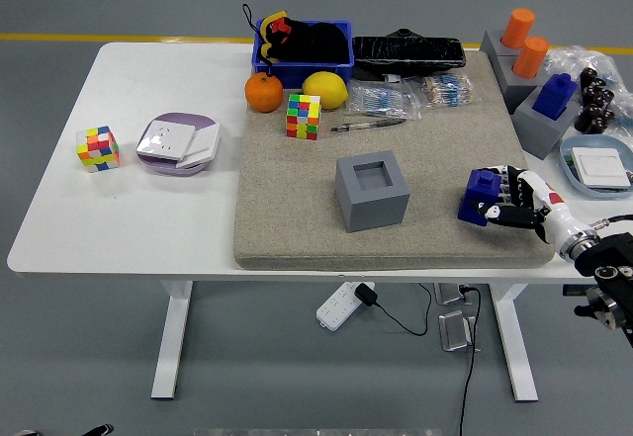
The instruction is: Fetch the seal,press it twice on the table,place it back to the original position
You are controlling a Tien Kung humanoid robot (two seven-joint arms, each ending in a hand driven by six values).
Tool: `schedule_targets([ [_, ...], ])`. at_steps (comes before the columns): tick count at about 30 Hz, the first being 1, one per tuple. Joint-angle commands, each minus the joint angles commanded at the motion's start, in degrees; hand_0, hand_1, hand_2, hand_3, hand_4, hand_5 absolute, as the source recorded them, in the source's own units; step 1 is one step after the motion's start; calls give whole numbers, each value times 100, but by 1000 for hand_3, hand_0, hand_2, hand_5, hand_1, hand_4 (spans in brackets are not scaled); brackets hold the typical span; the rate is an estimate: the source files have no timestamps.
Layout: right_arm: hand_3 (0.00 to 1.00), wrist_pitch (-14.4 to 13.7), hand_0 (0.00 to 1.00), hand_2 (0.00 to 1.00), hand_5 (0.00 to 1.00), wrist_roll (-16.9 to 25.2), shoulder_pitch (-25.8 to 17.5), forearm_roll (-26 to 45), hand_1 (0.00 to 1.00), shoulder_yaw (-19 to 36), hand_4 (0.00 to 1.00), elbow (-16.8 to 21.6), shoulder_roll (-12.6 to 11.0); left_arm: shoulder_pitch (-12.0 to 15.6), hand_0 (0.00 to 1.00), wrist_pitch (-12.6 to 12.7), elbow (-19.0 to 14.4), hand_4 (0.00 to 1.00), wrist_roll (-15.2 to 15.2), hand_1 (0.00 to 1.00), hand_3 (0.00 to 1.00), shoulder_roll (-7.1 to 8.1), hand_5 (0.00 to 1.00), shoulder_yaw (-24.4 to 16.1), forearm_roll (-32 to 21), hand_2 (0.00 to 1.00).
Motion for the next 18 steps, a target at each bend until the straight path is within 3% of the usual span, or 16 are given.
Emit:
schedule_targets([
  [5, 425, 15, 575, 416, 2, -33, 8, 9, 426, 134, 692, 340, -65, -3, 813, 0, 1, 701, -1, 805, 814, 4, 429, -19, 5, 774],
  [11, 424, 41, 573, 414, 2, -84, 183, 51, 425, 245, 692, 1089, -163, -7, 813, 4, 3, 700, -4, 805, 814, 18, 429, -14, -8, 775],
  [18, 417, 92, 571, 413, 2, -119, 468, 177, 423, 32, 694, 1701, -109, -18, 813, 14, -4, 700, -13, 805, 814, 21, 430, -60, 29, 775],
])
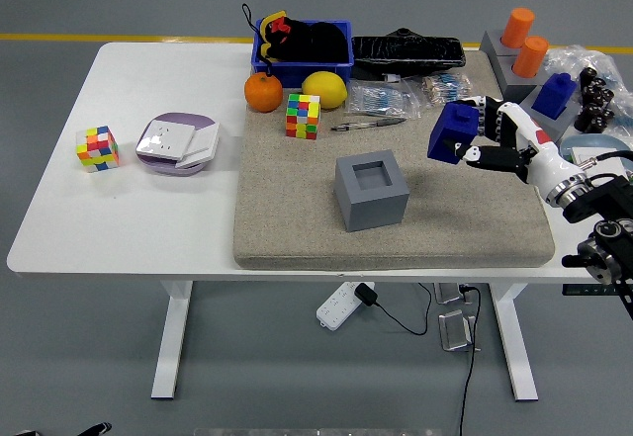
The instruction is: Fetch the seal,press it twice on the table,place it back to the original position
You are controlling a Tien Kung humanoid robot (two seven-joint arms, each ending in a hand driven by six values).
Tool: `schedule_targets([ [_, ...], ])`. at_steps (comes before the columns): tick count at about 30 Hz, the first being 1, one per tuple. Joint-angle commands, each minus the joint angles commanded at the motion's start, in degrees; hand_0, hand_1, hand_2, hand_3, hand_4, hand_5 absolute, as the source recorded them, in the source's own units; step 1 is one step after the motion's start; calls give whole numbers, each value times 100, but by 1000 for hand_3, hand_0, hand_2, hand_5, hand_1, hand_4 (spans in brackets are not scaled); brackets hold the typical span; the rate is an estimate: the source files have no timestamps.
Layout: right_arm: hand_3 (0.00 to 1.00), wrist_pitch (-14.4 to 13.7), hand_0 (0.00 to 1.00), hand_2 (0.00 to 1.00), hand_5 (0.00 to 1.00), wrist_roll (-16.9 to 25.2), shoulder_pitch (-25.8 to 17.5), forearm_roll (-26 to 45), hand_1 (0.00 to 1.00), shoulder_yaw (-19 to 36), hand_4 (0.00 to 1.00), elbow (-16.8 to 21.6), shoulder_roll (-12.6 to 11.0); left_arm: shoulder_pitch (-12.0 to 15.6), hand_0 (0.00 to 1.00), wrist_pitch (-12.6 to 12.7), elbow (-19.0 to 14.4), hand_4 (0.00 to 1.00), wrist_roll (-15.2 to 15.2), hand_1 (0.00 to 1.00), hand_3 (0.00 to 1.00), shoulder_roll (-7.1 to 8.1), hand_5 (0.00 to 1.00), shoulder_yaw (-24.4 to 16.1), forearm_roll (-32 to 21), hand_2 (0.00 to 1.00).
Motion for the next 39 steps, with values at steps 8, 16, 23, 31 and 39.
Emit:
schedule_targets([
  [8, 415, 25, 570, 413, 2, -3, 376, 130, 423, -461, 694, -241, 261, 1, 812, -4, 4, 701, 8, 805, 814, 12, 428, 73, -55, 774],
  [16, 414, 70, 570, 412, 2, 10, 625, 246, 422, -914, 696, -592, 497, 7, 812, -8, 2, 701, 12, 805, 814, 18, 429, 120, -76, 775],
  [23, 415, 97, 569, 411, 2, 28, 752, 359, 421, -1349, 698, -760, 526, -3, 813, -7, -2, 702, 7, 805, 814, 11, 430, 116, -60, 774],
  [31, 414, 93, 569, 410, 2, 63, 861, 455, 421, -1536, 700, -902, 517, -13, 813, -11, 7, 701, 8, 806, 814, 12, 429, 120, -79, 774],
  [39, 415, 344, 567, 410, 2, 108, 1192, 745, 420, -1883, 703, -1194, 482, -49, 814, -12, -6, 701, 4, 805, 814, 20, 427, 117, -51, 774],
])
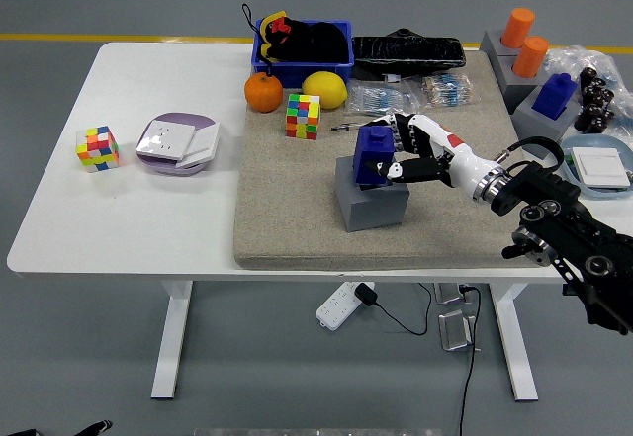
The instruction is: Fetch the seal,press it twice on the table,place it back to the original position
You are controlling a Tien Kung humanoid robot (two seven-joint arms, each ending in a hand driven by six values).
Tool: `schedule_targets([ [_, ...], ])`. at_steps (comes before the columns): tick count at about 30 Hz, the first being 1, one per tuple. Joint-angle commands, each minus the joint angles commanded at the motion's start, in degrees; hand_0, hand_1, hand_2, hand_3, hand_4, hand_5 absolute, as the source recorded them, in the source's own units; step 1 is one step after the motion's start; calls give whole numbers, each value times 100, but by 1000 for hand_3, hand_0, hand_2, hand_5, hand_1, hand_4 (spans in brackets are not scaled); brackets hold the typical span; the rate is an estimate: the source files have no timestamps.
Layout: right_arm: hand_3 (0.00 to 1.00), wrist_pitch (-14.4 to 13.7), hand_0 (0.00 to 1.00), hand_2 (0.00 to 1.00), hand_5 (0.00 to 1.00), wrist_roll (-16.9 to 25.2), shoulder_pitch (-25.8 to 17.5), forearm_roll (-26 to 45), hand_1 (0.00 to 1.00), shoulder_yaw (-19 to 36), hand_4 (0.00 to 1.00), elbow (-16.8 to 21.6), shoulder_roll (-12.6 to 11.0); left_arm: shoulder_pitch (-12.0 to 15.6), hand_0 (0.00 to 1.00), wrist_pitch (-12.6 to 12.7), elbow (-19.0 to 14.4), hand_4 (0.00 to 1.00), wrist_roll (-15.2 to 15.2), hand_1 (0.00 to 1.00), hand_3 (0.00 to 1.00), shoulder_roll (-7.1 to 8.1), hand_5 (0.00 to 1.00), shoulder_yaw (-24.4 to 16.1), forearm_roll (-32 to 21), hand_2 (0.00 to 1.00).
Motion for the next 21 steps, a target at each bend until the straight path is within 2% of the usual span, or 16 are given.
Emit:
schedule_targets([
  [21, 412, 231, 564, 407, 2, 90, 461, 6, 418, -505, 713, -309, -110, -42, 815, -26, -6, 703, 3, 806, 815, 6, 426, 19, -27, 774],
])
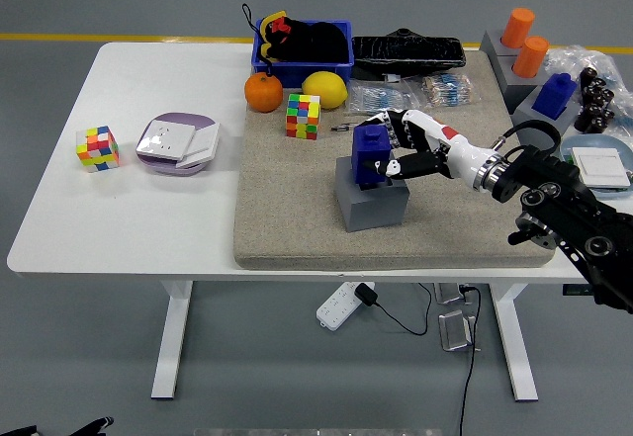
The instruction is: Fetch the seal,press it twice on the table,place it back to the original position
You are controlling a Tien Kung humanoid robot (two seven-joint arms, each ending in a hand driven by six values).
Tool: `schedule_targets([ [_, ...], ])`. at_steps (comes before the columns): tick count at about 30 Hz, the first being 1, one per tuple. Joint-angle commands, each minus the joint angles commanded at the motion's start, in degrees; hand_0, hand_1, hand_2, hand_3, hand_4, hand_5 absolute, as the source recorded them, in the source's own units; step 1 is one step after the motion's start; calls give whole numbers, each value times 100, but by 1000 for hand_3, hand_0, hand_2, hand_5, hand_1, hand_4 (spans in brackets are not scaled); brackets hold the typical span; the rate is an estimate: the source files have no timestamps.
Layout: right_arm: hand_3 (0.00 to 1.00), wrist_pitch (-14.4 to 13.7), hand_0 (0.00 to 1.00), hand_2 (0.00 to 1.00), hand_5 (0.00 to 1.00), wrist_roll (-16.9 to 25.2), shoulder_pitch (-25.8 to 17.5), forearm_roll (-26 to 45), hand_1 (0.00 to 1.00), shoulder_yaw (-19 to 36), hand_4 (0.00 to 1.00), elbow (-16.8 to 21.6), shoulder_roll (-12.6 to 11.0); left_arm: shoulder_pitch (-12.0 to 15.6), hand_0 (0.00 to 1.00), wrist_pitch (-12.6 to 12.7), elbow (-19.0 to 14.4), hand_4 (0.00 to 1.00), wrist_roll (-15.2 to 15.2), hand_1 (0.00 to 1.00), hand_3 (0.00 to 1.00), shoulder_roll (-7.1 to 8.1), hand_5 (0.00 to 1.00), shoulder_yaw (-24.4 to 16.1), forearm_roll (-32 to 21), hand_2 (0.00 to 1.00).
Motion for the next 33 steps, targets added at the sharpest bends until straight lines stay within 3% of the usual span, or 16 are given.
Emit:
schedule_targets([
  [15, 409, 161, 564, 408, 2, 16, 136, 64, 418, -334, 716, -31, -115, -13, 816, -14, -5, 704, -1, 805, 816, 9, 427, 5, -11, 775],
  [33, 408, 106, 565, 407, 2, 129, 496, 81, 419, -899, 712, -62, -143, -94, 816, -25, -17, 705, 9, 806, 817, 56, 427, 65, -22, 776],
])
